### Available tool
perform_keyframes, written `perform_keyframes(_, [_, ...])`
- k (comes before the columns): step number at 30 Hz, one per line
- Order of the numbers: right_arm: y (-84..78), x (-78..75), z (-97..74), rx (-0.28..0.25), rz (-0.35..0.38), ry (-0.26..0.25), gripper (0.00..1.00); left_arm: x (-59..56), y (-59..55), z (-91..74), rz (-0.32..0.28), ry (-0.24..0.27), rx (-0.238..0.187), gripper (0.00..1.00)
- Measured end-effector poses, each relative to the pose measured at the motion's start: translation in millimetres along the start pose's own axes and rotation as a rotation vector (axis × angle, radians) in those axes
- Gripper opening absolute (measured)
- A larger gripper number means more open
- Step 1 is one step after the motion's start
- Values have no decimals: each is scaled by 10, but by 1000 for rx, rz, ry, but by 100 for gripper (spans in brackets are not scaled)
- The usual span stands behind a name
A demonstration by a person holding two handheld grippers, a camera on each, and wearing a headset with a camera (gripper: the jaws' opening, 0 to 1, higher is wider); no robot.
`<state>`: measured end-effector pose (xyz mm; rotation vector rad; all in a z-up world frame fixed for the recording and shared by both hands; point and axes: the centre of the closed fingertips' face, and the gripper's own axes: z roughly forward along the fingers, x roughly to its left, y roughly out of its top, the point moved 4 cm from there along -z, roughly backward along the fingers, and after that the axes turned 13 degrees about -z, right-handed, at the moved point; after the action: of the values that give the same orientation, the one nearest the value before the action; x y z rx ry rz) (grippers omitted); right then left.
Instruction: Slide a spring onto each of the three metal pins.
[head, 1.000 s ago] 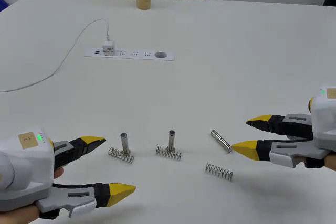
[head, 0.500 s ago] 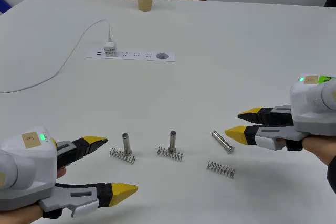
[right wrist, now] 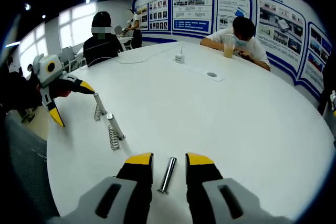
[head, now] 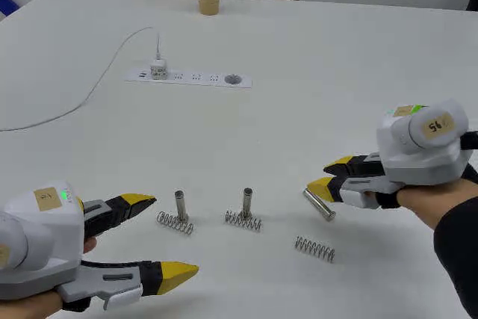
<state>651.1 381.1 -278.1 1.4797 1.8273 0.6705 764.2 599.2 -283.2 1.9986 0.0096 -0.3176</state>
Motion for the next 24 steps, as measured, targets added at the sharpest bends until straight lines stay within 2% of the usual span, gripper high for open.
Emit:
perform_keyframes(14, [-127, 8, 211, 92, 2, -18, 17, 0, -19, 0, -5, -3, 2, 72])
perform_keyframes(24, [-163, -4, 280, 119, 45, -21, 15, 0, -38, 5, -10, -3, 4, 71])
